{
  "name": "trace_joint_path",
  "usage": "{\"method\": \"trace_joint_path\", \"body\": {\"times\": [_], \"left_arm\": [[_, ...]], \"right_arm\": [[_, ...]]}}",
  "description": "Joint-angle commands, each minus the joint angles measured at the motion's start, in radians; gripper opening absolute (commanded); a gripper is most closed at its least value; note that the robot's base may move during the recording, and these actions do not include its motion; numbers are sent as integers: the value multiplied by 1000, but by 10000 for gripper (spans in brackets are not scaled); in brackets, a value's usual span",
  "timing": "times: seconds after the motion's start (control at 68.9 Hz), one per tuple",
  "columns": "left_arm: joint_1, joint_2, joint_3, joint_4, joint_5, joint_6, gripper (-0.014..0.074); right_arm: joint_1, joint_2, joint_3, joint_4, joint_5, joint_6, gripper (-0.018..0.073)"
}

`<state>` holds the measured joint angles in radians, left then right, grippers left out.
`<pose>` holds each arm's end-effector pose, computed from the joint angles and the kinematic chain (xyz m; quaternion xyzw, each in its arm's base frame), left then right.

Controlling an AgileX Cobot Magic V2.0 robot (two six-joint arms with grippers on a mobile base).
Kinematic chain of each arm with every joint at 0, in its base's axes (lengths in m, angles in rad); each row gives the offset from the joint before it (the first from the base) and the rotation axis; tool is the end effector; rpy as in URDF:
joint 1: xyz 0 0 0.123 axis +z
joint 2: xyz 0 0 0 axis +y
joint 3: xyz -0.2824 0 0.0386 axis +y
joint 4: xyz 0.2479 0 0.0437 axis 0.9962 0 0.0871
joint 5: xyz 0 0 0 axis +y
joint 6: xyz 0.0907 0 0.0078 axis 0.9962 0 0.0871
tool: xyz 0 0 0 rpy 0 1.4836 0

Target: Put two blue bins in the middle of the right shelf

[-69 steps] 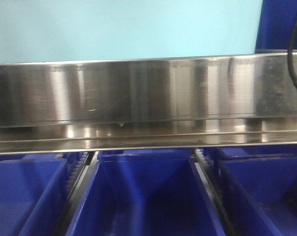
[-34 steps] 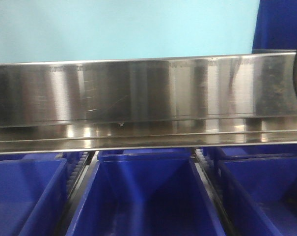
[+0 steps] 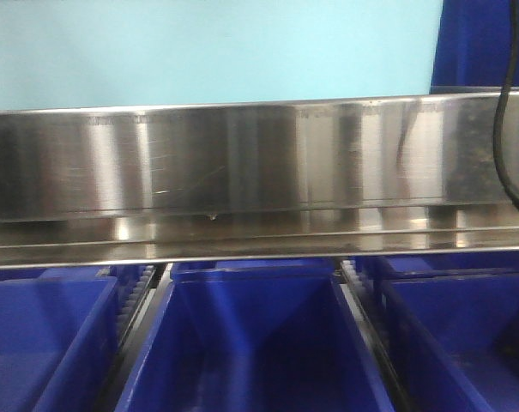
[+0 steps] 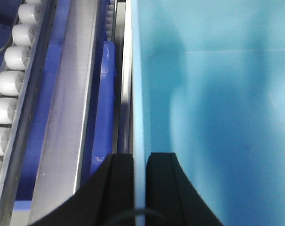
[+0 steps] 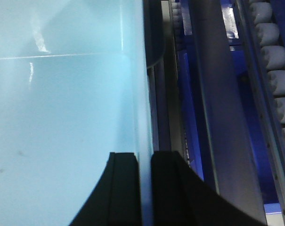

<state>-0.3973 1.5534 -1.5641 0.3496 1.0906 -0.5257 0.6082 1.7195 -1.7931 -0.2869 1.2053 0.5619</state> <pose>0.3152 -0.1023 0.3809 -0.0276 0.9441 0.0279 0.3274 0.3167 0.1911 0.3830 -0.0367 0.9551 0.0236 0.2932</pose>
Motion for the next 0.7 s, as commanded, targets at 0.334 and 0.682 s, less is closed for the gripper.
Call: {"method": "trace_joint_path", "body": {"times": [0.334,0.682], "left_arm": [[-4,1,18,-32,-16,-10,-111],[-4,1,18,-31,-34,-10,-111]], "right_arm": [[2,20,53,11,-60,22,-163],[2,16,51,11,-76,22,-163]]}}
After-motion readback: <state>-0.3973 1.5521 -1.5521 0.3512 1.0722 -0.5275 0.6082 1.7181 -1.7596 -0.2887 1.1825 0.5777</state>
